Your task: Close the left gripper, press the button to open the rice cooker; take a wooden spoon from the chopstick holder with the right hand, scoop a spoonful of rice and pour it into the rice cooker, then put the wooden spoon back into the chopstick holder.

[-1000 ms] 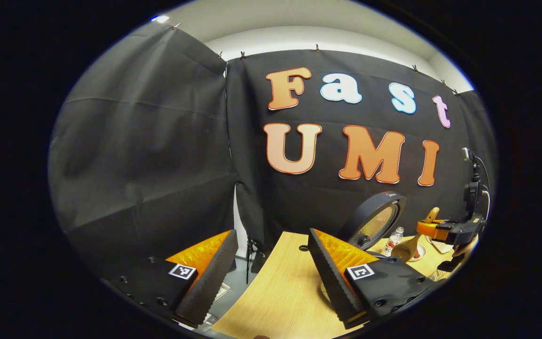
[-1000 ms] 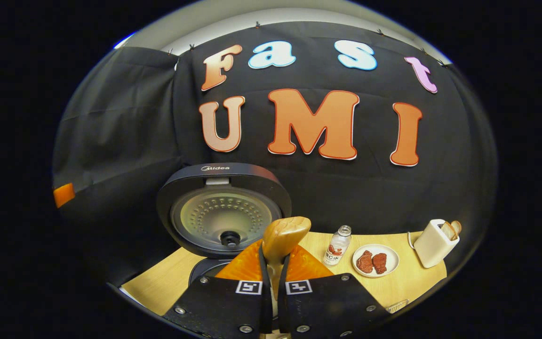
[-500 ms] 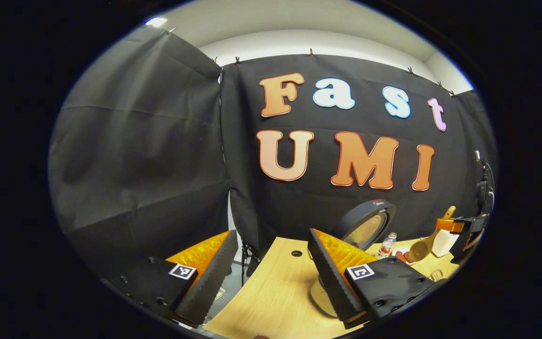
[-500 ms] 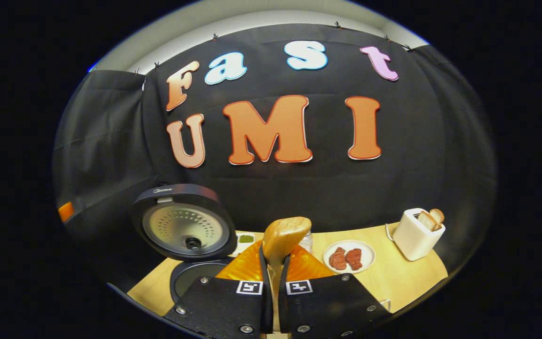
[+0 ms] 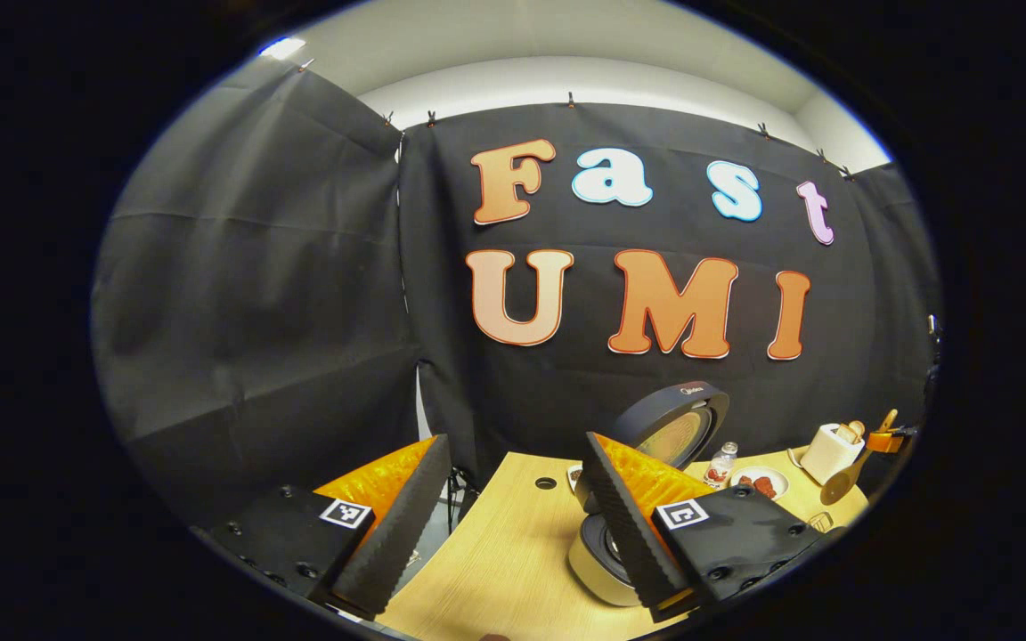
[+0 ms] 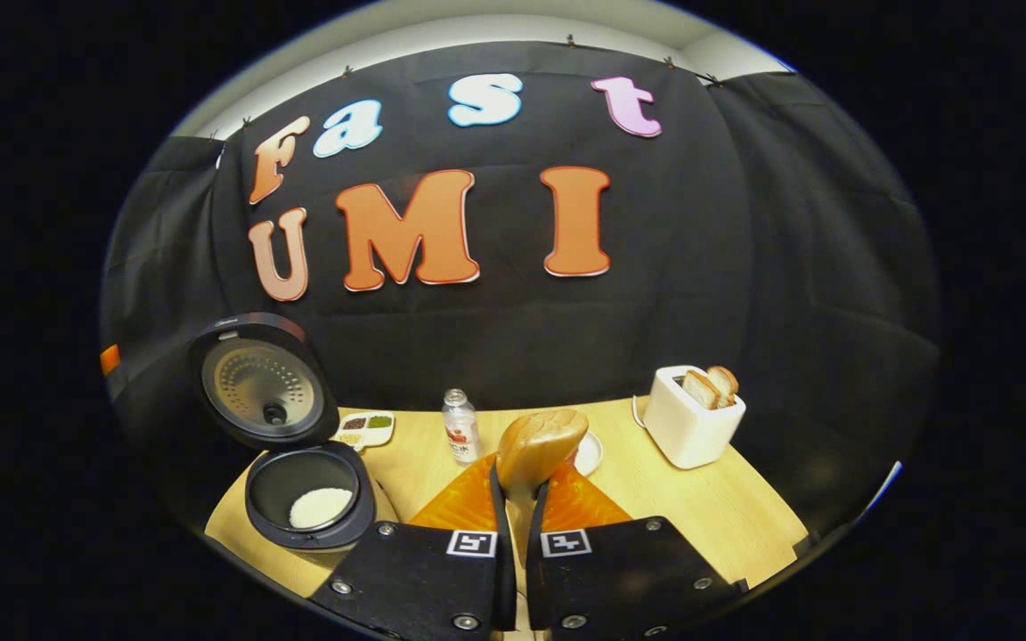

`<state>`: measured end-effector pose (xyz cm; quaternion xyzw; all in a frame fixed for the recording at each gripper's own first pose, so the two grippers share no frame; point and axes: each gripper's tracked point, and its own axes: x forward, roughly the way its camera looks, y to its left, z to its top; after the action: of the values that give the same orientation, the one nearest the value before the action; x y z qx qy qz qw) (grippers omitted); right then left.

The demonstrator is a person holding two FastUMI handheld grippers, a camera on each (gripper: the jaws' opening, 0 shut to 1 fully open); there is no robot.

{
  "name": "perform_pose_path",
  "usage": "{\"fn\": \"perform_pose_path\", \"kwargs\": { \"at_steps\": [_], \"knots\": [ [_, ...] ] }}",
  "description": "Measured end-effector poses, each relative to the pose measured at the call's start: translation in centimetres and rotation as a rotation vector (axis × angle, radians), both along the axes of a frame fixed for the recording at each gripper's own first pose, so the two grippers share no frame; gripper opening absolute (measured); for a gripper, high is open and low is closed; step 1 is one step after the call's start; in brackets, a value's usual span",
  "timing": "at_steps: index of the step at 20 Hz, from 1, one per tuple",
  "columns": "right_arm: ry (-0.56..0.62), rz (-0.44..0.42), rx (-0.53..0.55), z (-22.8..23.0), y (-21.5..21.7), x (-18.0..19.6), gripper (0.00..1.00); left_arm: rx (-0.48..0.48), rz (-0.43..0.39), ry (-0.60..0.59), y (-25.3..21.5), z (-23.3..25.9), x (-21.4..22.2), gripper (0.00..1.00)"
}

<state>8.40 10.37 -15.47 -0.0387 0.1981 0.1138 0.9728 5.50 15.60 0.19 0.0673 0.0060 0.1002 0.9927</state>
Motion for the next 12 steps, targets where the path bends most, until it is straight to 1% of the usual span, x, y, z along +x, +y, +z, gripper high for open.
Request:
{"fn": "perform_pose_path", "kwargs": {
  "at_steps": [2,5,8,12],
  "knots": [
    [0.025,-0.037,0.002,-1.2,-2.4,-0.8,0.04,0.000,-0.002,0.001,-0.6,0.0,0.1,1.00],
    [0.045,-0.082,0.000,-3.2,-5.1,-0.9,0.04,0.005,0.006,0.002,-1.1,-0.2,0.0,1.00],
    [0.079,-0.110,0.029,-5.9,-6.5,-0.9,0.04,0.005,0.010,0.008,-1.7,-0.5,-0.2,1.00],
    [0.144,-0.125,0.060,-10.1,-7.1,-0.4,0.04,0.011,0.030,0.025,-1.9,-0.9,-0.7,1.00]
  ]
}}
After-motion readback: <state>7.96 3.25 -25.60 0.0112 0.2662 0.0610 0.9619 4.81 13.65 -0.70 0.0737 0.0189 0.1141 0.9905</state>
